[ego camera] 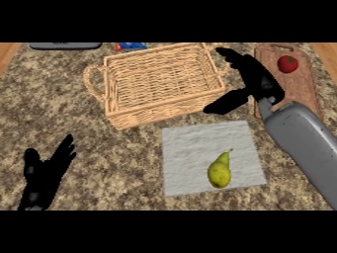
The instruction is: Pick the pear from the placemat and place it in the basket
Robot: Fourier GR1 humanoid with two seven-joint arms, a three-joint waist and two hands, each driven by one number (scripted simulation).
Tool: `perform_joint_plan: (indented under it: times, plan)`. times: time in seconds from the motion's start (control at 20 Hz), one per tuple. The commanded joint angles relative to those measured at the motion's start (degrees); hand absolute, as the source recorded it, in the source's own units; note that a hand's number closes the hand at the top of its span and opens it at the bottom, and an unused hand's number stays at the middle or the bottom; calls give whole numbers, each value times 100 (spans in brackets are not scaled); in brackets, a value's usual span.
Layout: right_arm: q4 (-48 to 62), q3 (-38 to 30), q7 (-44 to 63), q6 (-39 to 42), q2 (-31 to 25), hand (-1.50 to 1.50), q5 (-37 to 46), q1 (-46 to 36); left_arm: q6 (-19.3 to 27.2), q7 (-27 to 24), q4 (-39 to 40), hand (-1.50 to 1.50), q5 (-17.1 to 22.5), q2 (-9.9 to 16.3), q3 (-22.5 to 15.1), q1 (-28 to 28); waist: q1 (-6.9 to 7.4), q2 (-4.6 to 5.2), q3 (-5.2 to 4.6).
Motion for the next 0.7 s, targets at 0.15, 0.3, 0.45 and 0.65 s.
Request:
perform_joint_plan:
  times: [0.15,0.3,0.45,0.65]
  plan:
    - [-445,-415,1399,2570,-1485,-150,-996,-1091,-122,121,28,0,43,97,11,318,-16,23,-26]
    - [-27,-579,1711,3582,-1601,-150,-1743,-1372,-237,-189,382,0,-10,-23,-41,325,48,77,-33]
    - [132,-660,2163,4493,-1835,-150,-2458,-1521,-137,156,157,0,-8,96,57,141,36,70,-25]
    - [216,-505,2358,4791,-1994,-150,-2792,-1489,-223,-19,298,0,47,57,152,261,38,73,-25]
